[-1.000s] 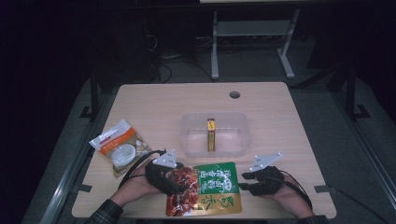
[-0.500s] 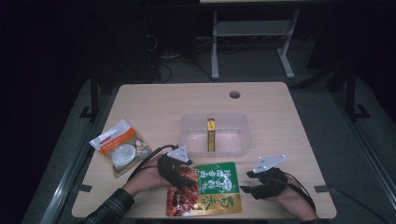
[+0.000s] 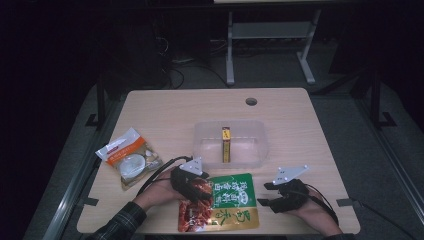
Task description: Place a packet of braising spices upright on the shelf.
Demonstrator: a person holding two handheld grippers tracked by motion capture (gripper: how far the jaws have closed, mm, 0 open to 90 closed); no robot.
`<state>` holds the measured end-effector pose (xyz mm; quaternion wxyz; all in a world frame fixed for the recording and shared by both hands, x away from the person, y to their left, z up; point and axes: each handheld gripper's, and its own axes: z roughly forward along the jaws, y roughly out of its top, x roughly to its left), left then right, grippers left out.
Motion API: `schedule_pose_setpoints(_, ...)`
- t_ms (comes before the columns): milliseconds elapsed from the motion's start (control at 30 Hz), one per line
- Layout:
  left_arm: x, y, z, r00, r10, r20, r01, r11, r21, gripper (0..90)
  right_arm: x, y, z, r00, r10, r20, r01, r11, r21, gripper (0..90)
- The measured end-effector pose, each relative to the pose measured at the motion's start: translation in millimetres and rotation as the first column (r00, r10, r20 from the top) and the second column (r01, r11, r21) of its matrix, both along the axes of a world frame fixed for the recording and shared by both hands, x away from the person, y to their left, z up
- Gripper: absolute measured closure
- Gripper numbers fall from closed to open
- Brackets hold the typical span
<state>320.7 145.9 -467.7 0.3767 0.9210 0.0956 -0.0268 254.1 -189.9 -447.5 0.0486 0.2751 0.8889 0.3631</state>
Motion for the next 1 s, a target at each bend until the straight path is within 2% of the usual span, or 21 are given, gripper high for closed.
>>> schedule_pose_setpoints(67,-0.1,1.2,1.2,0.9999,-0.008,0.006,0.008,1.0,0.004,33.9,-0.1,0.5,0.3,1.0,-0.004,-0.003,0.004,1.0,-0.002,40.5)
schedule_pose_setpoints(100,-1.1,2.3,1.1,0.9999,-0.006,0.01,0.006,1.0,-0.002,41.3,0.1,0.6,0.2,1.0,-0.005,0.0,0.005,1.0,-0.008,40.5)
schedule_pose_setpoints(167,-1.8,2.4,1.1,0.9999,-0.007,0.014,0.007,1.0,-0.002,43.3,0.1,0.6,0.2,1.0,-0.005,0.0,0.005,1.0,-0.008,40.6)
schedule_pose_setpoints(267,-5.5,0.1,3.2,0.9988,-0.03,0.04,0.029,0.9994,0.021,54.8,-0.1,0.2,1.3,1.0,-0.006,0.005,0.006,1.0,-0.01,40.7)
schedule_pose_setpoints(300,-8.8,-2.1,4.5,0.9972,-0.049,0.056,0.046,0.9982,0.038,62.7,-0.2,0.1,1.6,1.0,-0.008,0.003,0.008,1.0,-0.006,40.7)
schedule_pose_setpoints(367,-11.7,-3.6,5.0,0.9968,-0.053,0.06,0.05,0.9978,0.044,65.6,-0.3,0.0,1.8,1.0,-0.009,0.004,0.009,1.0,-0.008,40.8)
schedule_pose_setpoints(500,-14.0,-5.2,6.3,0.9968,-0.051,0.062,0.047,0.9971,0.06,78.6,-0.2,-0.5,2.4,0.9999,-0.011,0.009,0.011,1.0,-0.009,40.8)
schedule_pose_setpoints(667,-16.2,-5.0,6.5,0.9972,-0.033,0.068,0.029,0.9978,0.059,83.2,-0.2,-0.3,2.7,0.9999,-0.009,0.011,0.01,1.0,-0.009,40.8)
schedule_pose_setpoints(933,-17.9,-3.6,9.2,0.9985,-0.005,0.054,0.002,0.999,0.044,88.5,1.0,-3.7,2.3,0.9998,-0.011,0.016,0.012,1.0,-0.006,40.9)
schedule_pose_setpoints(1000,-17.7,-2.8,10.2,0.9994,0.021,0.029,-0.022,0.999,0.038,88.5,1.3,-4.7,2.4,0.9998,-0.011,0.017,0.011,1.0,-0.005,40.9)
